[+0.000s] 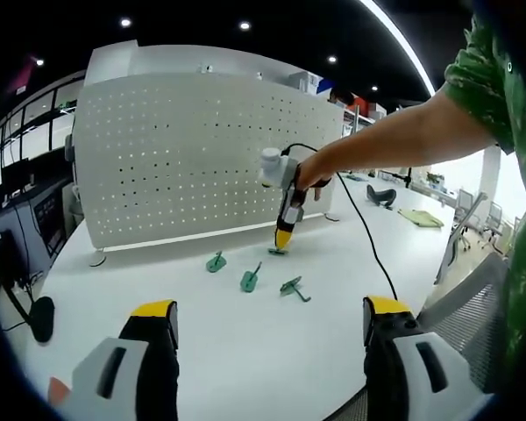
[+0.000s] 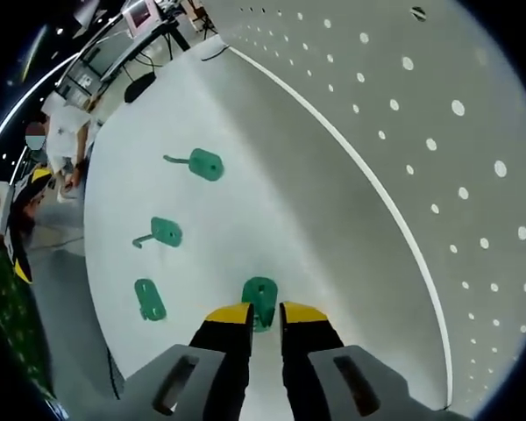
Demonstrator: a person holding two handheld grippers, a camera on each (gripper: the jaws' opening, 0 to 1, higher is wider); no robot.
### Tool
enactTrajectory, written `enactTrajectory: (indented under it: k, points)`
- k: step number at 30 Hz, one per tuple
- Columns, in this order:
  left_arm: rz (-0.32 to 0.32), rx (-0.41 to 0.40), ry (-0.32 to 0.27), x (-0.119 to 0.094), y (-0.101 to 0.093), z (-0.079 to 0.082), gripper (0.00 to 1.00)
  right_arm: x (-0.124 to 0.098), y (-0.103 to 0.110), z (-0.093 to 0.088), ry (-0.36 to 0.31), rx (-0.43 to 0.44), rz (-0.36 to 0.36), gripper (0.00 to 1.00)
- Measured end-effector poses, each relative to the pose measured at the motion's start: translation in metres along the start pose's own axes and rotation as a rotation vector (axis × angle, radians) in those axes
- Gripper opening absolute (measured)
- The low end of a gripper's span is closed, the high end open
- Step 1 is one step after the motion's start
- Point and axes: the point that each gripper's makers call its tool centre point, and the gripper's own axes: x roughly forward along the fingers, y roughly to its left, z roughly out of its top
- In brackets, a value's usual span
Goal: Insert the hook assembly into the mounting plate slot until the hook locks in place.
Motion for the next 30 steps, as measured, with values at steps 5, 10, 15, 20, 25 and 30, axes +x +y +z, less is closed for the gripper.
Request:
enactTrajectory:
  k: [5,10,15,20,25,30]
  points:
    - [0.000,-0.002,-0.002,0.0002,0.0002,0.0003,0.89,0.0013,0.0003,-0.0003,-0.002,0.012,0.002,0.09]
    - [0.001,-0.003,-0.003,0.0001,0.0004,0.0007,0.89,0.0018,-0.0012,-0.0001,0.002,0.016,0.003,0.08]
    - [0.000,-0.005,-0.004,0.0004,0.0000,0.0009,0.89,0.0021,-0.0015,-0.0004,0.005,0.024,0.009,0.07]
    - [-0.001,-0.005,-0.005,0.0006,0.0000,0.0012,0.89,0.0021,0.0017,-0.0002,0.007,0.028,0.019,0.05]
    - [-0.003,-0.005,-0.004,0.0006,-0.0003,0.0012,0.89,0.0025,0.0029,-0.0001,0.006,0.036,0.020,0.04]
    - [-0.003,-0.005,-0.005,0.0003,-0.0005,0.0014,0.89,0.0015,0.0039,-0.0013,0.004,0.032,0.020,0.02]
